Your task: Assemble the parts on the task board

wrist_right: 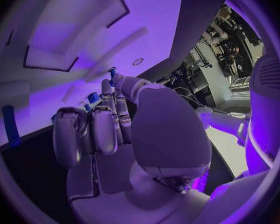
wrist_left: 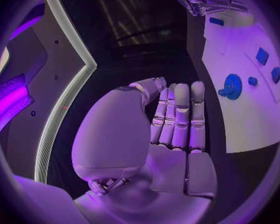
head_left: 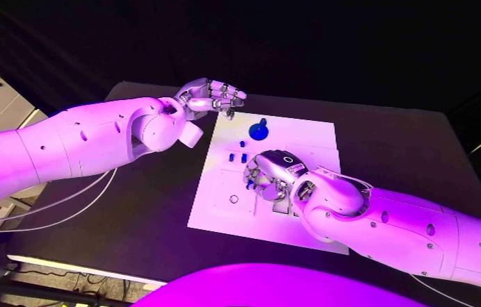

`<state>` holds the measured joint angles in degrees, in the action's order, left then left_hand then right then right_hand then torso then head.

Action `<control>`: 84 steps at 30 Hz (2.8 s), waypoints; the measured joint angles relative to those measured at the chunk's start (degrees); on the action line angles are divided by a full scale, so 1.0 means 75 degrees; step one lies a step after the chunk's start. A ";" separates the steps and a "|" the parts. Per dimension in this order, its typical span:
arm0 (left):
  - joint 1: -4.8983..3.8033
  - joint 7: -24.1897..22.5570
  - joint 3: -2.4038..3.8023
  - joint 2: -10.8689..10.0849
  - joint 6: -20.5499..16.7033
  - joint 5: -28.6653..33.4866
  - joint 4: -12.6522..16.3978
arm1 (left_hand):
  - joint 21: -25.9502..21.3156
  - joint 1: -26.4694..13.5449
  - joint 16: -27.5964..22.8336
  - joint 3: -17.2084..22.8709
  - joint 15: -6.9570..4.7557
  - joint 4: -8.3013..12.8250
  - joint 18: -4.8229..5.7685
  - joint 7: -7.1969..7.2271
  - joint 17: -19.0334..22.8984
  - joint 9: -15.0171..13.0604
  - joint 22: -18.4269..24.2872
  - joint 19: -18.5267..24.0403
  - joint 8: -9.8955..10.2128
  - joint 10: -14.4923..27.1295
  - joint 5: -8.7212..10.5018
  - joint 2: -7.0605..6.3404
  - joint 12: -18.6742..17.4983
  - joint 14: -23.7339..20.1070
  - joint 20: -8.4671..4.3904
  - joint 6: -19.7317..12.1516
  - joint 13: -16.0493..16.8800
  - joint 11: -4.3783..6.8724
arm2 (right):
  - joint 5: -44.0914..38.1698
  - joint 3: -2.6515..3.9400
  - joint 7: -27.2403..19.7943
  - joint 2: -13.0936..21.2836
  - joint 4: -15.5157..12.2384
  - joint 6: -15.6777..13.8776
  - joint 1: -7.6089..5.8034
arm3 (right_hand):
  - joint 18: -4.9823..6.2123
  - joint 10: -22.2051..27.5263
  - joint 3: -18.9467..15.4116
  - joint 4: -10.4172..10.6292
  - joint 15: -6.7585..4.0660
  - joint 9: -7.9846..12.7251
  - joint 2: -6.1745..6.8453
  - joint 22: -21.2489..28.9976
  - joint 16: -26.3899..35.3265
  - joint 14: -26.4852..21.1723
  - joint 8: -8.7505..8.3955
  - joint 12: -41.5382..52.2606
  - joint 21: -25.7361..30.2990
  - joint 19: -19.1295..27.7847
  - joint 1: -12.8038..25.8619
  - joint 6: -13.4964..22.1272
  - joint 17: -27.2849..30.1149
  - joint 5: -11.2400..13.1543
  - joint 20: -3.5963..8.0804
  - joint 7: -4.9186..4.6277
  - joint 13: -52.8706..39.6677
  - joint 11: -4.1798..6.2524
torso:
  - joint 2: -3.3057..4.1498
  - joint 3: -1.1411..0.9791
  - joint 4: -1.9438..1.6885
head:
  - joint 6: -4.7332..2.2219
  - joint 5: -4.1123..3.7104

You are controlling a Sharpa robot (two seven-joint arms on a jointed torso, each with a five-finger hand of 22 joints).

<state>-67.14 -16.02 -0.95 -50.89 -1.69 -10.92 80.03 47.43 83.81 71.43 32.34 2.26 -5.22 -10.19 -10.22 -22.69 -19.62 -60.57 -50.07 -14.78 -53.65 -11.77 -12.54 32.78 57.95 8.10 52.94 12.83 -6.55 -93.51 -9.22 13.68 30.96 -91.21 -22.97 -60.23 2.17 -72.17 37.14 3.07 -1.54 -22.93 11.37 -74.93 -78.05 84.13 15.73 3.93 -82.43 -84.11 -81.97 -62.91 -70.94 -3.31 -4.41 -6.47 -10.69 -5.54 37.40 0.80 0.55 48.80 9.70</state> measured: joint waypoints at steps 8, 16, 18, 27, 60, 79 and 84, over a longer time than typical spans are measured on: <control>0.0000 0.0022 0.0000 -0.0008 0.0001 0.0001 0.0000 | 0.0000 0.0000 0.0000 0.0000 0.0000 0.0000 0.0000 0.0000 0.0000 0.0000 -0.0001 0.0000 0.0000 0.0000 0.0000 0.0000 0.0000 0.0000 0.0000 0.0000 0.0000 0.0000 | -0.0013 -0.0005 0.0002 0.0004 0.0011 0.0059 0.0009 | 0.0000 0.0000 -0.0001 0.0001 0.0001 -0.0008 0.0000 0.0001 0.0000 0.0000 0.0000 0.0026 0.0000 0.0000 0.0000 0.0000 0.0000 0.0000 0.0000 0.0000 -0.0001 0.0000 | 0.0001 -0.0004 0.0001 | 0.0023 0.0012; -0.0002 0.0040 0.0000 -0.0012 0.0003 0.0001 0.0000 | 0.0000 0.0001 0.0000 0.0000 0.0000 0.0000 0.0000 0.0000 -0.0006 0.0000 -0.0001 0.0000 0.0000 0.0000 0.0000 0.0000 0.0000 0.0000 0.0000 0.0000 0.0001 0.0000 | -0.0076 -0.0004 0.0059 -0.0027 0.0026 0.0119 0.0004 | 0.0000 0.0000 -0.0006 -0.0056 0.0001 -0.0028 0.0001 0.0001 0.0000 0.0001 0.0000 0.0025 0.0000 0.0000 0.0000 0.0000 0.0018 0.0001 0.0000 0.0000 -0.0001 0.0000 | 0.0000 -0.0004 0.0006 | 0.0031 0.0007; -0.0002 0.0043 0.0000 -0.0012 0.0004 0.0001 0.0000 | 0.0000 0.0000 0.0000 0.0000 0.0000 0.0000 0.0000 0.0000 -0.0006 0.0000 -0.0001 0.0000 0.0000 0.0000 0.0000 0.0000 0.0000 0.0000 0.0000 0.0000 0.0001 0.0000 | -0.0104 -0.0004 0.0085 -0.0052 0.0035 0.0135 0.0003 | 0.0000 0.0000 -0.0005 -0.0057 0.0001 -0.0024 0.0001 0.0001 0.0000 0.0001 0.0000 0.0025 0.0000 0.0000 0.0000 0.0000 0.0018 0.0001 0.0000 0.0000 -0.0001 0.0000 | -0.0001 -0.0004 0.0005 | 0.0024 -0.0002; -0.0001 0.0059 0.0000 -0.0010 0.0007 0.0001 0.0008 | 0.0000 0.0001 0.0000 0.0000 0.0000 0.0000 0.0000 -0.0001 -0.0015 0.0001 0.0016 0.0000 0.0000 -0.0001 0.0000 0.0001 0.0000 0.0000 0.0000 -0.0057 0.0001 0.0000 | -0.0253 -0.0056 0.0212 -0.0198 0.0108 0.0185 0.0006 | -0.0001 0.0031 0.0036 -0.0143 0.0001 -0.0040 -0.0089 0.0002 0.0029 0.0001 -0.0069 -0.0037 0.0198 0.0000 0.0096 0.0105 0.0076 0.0018 0.0000 -0.0102 0.0023 0.0032 | 0.0000 -0.0001 -0.0001 | -0.0003 -0.0035; 0.0000 0.0094 -0.0002 -0.0059 0.0013 0.0001 -0.0021 | -0.0036 -0.0029 0.0000 -0.0022 0.0028 0.0022 0.0001 0.0000 -0.0024 -0.0005 0.0028 0.0000 0.0000 -0.0001 0.0000 0.0031 0.0000 -0.0028 0.0000 -0.0056 0.0002 0.0001 | 0.0168 0.0088 -0.0022 0.1397 -0.0774 -0.0425 -0.0360 | 0.0121 0.1582 -0.1887 0.0076 0.0315 0.0247 0.0234 -0.0003 0.0133 -0.0015 -0.0991 0.0649 0.1132 0.0025 0.0492 0.1103 0.0439 -0.0004 -0.0274 -0.0178 0.0705 0.0028 | -0.0024 0.0000 0.0023 | -0.0114 -0.0193; 0.0001 0.0096 -0.0013 -0.0089 0.0024 0.0002 -0.0019 | -0.0036 -0.0029 0.0000 -0.0022 0.0028 0.0022 0.0001 0.0000 -0.0023 -0.0006 0.0027 -0.0028 0.0000 -0.0001 0.0000 0.0031 0.0030 -0.0028 0.0028 -0.0055 0.0002 0.0000 | 0.1168 0.0183 -0.0609 0.2195 -0.0229 0.0404 -0.0907 | 0.0120 0.1720 -0.2602 0.0243 0.0315 0.0290 0.0207 -0.0001 -0.0015 -0.0015 -0.1093 0.0775 0.0986 0.0026 0.0297 0.1052 0.0304 -0.0004 -0.0274 -0.0181 0.0730 0.0027 | -0.0015 -0.0009 0.0030 | -0.0235 -0.0393; 0.0001 0.0096 -0.0014 -0.0096 0.0027 0.0002 -0.0019 | -0.0036 -0.0029 0.0000 -0.0022 0.0028 0.0022 0.0001 0.0000 -0.0022 -0.0010 0.0027 -0.0028 0.0000 -0.0001 0.0000 0.0031 0.0030 -0.0028 0.0028 -0.0055 0.0002 0.0001 | 0.1147 0.0180 -0.0646 0.2099 -0.0188 0.0498 -0.0894 | 0.0120 0.1720 -0.2603 0.0244 0.0315 0.0290 0.0137 -0.0001 -0.0015 -0.0015 -0.1094 0.0854 0.0956 0.0026 0.0227 0.1006 0.0303 -0.0004 -0.0274 -0.0165 0.0729 0.0027 | -0.0012 -0.0007 0.0023 | -0.0223 -0.0401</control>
<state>-67.13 -15.30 -1.05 -51.61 -1.49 -10.90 79.88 47.16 83.59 71.43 32.17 2.47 -5.05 -10.18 -10.22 -22.86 -19.70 -60.37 -50.28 -14.78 -53.66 -11.77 -12.31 33.00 57.74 8.31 52.52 12.85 -6.55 -84.91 -7.87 8.83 46.70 -92.62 -19.23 -66.94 3.07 -59.27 17.62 4.90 0.82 -20.75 12.40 -74.93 -78.17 84.02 7.52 10.34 -75.26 -83.91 -80.26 -55.36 -68.66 -3.33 -6.46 -7.71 -5.22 -5.34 37.32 0.75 0.72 47.13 6.70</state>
